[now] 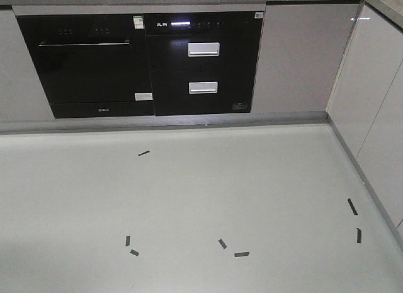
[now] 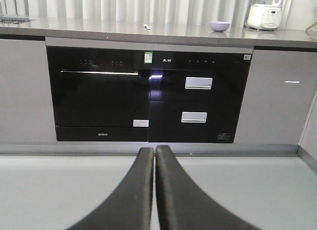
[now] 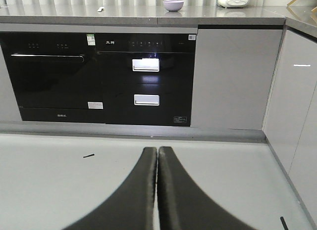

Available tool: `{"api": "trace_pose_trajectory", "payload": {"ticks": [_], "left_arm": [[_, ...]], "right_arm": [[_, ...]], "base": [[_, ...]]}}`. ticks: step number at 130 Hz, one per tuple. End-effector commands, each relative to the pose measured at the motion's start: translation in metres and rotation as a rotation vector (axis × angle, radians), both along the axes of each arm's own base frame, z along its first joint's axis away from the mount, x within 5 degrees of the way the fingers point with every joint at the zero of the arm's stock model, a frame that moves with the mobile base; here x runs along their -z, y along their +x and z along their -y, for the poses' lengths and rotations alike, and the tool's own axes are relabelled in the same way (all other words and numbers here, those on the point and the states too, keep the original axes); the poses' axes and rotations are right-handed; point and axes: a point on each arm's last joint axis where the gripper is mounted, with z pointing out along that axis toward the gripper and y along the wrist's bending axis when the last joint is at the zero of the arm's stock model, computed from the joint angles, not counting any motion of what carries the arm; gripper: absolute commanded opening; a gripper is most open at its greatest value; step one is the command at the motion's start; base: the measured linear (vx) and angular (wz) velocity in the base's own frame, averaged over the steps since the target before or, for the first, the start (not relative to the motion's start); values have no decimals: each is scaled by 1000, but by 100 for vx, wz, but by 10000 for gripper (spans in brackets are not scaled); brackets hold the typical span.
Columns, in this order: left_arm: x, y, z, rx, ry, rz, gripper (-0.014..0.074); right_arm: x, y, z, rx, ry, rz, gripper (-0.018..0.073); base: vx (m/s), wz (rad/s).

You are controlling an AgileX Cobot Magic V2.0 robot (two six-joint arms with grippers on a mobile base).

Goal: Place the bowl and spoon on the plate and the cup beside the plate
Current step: 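Drive the base toward the counter holding the spoon and bowl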

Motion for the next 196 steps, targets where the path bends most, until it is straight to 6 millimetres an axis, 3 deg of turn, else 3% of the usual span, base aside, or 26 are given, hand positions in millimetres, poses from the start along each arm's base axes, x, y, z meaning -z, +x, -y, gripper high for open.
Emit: {"api": "trace_pose_trajectory", "payload": {"ticks": [1,196], "left_arm": [[-5,0,0,8,-3,86,-6],[-5,0,0,8,-3,86,-6]], "right_arm": [[-4,1,0,5,-3,68,-7],[-5,1,0,5,-2,69,-7]], "base": [[0,0],[5,-1]]}}
